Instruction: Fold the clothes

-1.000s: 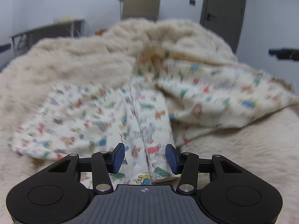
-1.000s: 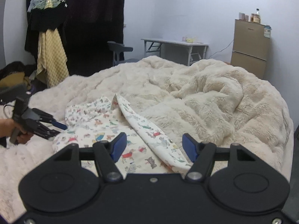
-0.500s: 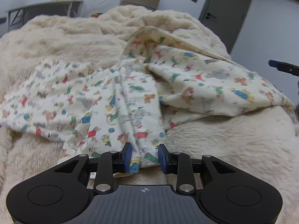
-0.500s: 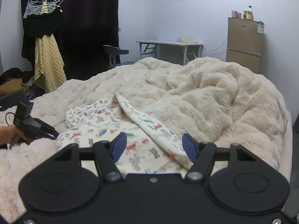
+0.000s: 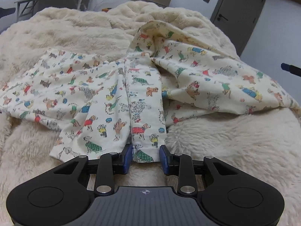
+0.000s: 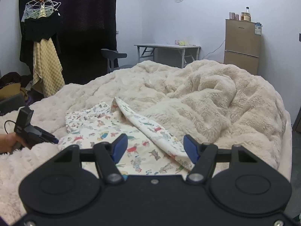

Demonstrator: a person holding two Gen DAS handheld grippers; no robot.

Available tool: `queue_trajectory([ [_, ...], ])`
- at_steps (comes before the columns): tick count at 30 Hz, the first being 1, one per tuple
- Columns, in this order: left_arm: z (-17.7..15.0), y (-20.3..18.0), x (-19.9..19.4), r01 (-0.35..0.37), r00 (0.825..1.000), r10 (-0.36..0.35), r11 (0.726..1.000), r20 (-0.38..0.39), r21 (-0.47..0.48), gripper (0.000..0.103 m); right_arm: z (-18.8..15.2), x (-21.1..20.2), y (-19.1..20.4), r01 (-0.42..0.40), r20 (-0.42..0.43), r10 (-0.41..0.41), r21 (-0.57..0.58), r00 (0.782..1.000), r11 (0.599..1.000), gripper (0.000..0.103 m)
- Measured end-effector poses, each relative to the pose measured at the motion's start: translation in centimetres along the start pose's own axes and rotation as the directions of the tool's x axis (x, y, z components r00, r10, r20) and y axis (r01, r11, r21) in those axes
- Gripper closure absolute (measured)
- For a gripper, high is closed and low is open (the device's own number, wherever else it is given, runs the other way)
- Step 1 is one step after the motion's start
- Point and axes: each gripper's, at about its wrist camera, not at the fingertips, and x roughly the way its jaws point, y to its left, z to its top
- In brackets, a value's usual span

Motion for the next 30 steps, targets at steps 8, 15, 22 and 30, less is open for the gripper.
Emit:
queue_trajectory([
  [8,1.7,1.7,-4.3,-0.022,0.992,0.032,0.997,0.125,-0.08,0.099,0.4,0.4,0.8,-0.008,0.001,0.008,-0.017,1.0,1.0,0.039],
  [15,11.5,1.4,-20.3,-0.417,0.725,0.295,0.907,0.622,0.057,0.1,1.6,0.5,0.5,-0.001,0.029,0.001,-0.011,1.0,1.0,0.039],
  [22,25.8,4.3,-17.9,-0.607,0.645,0.42,0.789,0.638,0.094,0.099,3.9,2.4,1.0,-0.035,0.037,0.036,-0.029,0.999,0.999,0.039],
  [30,27.0,18.2,6.2,-0.585,0.81,0.587,0.807,-0.007,0.081,0.095,4.4,9.9,0.4,-0.031,-0.09,0.03,-0.006,0.995,1.0,0.041],
])
